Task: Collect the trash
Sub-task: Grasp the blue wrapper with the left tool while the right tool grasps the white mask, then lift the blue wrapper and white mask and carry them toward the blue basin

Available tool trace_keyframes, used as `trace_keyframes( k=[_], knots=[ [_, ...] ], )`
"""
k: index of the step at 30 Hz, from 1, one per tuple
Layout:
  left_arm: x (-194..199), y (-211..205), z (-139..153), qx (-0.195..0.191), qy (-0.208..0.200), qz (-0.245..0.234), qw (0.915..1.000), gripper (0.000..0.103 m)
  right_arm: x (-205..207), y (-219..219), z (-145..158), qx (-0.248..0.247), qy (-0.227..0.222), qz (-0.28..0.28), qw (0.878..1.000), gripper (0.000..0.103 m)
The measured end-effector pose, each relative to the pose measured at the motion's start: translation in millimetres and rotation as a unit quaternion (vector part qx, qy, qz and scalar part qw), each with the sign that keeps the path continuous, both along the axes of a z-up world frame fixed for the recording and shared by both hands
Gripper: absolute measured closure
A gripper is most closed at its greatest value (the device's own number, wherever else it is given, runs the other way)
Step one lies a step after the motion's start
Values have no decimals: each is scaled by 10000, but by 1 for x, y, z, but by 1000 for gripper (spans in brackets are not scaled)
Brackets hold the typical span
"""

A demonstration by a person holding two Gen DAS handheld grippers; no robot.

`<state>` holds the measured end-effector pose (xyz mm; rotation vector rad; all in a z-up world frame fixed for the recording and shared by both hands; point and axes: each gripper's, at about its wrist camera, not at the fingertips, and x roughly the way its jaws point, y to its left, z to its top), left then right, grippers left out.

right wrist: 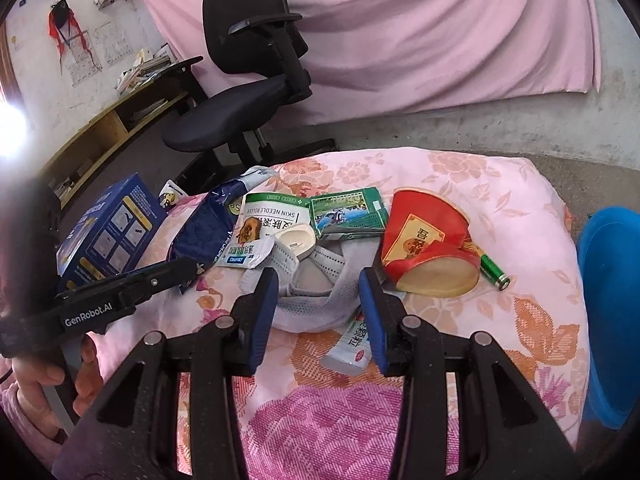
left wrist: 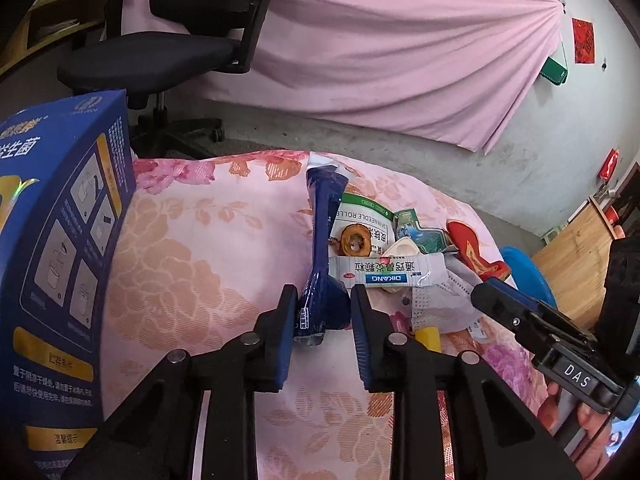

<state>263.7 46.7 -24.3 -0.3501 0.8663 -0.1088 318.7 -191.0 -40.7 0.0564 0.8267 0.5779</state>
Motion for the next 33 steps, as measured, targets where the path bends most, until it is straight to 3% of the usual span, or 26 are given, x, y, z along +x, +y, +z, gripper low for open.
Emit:
trace_keyframes(
  k=[6,16,19,24,25,33],
  knots=[
    [-3,2,1,0,-59,54,10000,89,0,-4,-3,96,122,0,9999,38],
    [-25,-5,4,12,-86,105,9999,90,1,-5,-6,67,268,-80,9996,30],
    [-31,-4,7,-14,-203,165,9997,91,1,-1,-8,37,319,6,9995,50],
    [-46,-14,23,258,-725,167,9969,91,-10,0,-3,-87,110,1,9999,62],
    [-50,-17,25,326,-823,181,9959,91,-15,-2,-1,-59,55,-1,10000,73],
    [-87,-33,40,418,-1508,160,9876,91,-42,-20,15,124,-398,-49,9991,77]
  ],
)
